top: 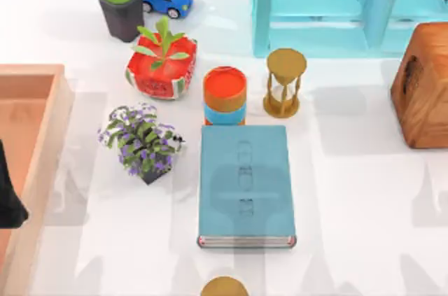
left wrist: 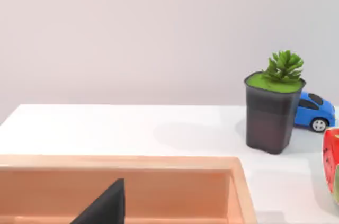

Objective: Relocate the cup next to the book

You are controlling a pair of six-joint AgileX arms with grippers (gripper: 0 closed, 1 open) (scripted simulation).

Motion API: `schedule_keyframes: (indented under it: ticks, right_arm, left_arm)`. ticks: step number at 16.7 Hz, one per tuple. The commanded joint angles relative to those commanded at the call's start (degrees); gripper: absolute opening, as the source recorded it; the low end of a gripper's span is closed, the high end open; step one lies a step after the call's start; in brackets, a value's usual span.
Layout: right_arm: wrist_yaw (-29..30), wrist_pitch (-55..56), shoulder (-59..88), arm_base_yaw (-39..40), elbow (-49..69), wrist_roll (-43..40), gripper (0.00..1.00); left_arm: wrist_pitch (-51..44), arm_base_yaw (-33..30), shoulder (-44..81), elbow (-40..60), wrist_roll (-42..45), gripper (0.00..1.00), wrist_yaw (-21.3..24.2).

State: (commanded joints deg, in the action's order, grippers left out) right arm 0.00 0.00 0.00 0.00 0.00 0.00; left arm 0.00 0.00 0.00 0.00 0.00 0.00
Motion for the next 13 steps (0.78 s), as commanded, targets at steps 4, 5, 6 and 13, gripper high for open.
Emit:
schedule_keyframes:
  ticks: [4, 5, 6, 13]
  right_arm:
    - [-0.02, -1.8, 1.8, -0.1, 1.5, -1.87, 1.0]
    - [-0.03, -3.56, 3.47, -0.19, 2.94, -3.7, 1.0]
    - [-0.04, -5.84, 5.59, -0.32, 4.76, -6.15, 1.0]
    - [-0.1, -31.41, 27.83, -1.55, 22.89, -36.83, 1.0]
  left_arm:
    - [0.0, 0.0, 0.0, 0.0, 0.0, 1.0, 0.0]
    - [0.0, 0.0, 0.0, 0.0, 0.0, 1.0, 0.0]
    - [0.0, 0.0, 0.0, 0.0, 0.0, 1.0, 0.0]
    - [0.0, 0.0, 0.0, 0.0, 0.0, 1.0, 0.0]
